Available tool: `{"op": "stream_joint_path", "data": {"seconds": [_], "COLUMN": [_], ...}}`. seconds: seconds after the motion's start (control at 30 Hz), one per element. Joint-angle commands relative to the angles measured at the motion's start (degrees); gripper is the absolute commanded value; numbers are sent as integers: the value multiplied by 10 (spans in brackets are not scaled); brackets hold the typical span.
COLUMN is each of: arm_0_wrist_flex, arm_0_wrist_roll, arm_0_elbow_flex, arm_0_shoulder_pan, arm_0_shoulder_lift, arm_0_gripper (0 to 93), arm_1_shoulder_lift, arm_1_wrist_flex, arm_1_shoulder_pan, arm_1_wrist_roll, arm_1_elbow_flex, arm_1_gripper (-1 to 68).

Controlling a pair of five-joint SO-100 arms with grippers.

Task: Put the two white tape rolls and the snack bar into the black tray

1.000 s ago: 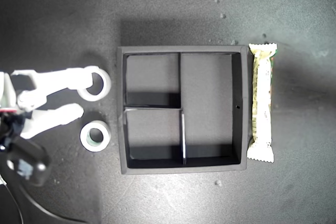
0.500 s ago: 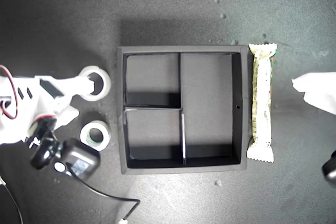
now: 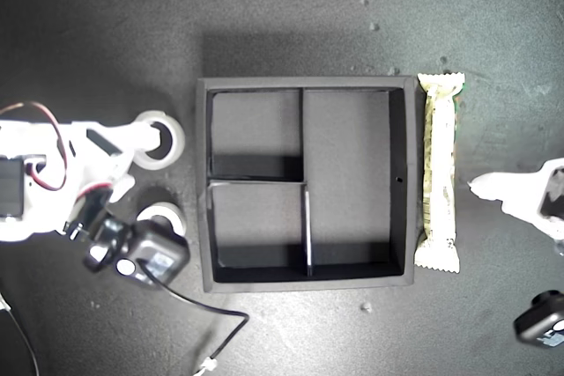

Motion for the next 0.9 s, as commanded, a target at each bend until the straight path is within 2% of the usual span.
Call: {"op": "stream_joint_path", "data": {"seconds": [0.0,0.33,0.5,0.67,0.87], "arm_0_wrist_flex": [-7,-69,-64,-6,115], "arm_0_wrist_roll": [7,-6,-15,-18,6], "arm_0_elbow_flex": [-30,5,7,-6,-85], "arm_0_shoulder_pan": [-3,-52,-66,-69,-61], "arm_0_shoulder_lift": [-4,-91,-96,-33,74], "arm_0_gripper": [168,159,69,31,29], "arm_1_shoulder_lift": [-1,-25,-117,-251,-319], "arm_1_wrist_flex": [3,-14,-18,-3,-12], "arm_1_shoulder_pan": [-4,2,12,30,40], "arm_1_wrist_roll": [4,-48,-106,-139,-153], "arm_1_elbow_flex": [-21,16,-38,-120,-149], "arm_1_gripper": [151,188,197,216,229]}}
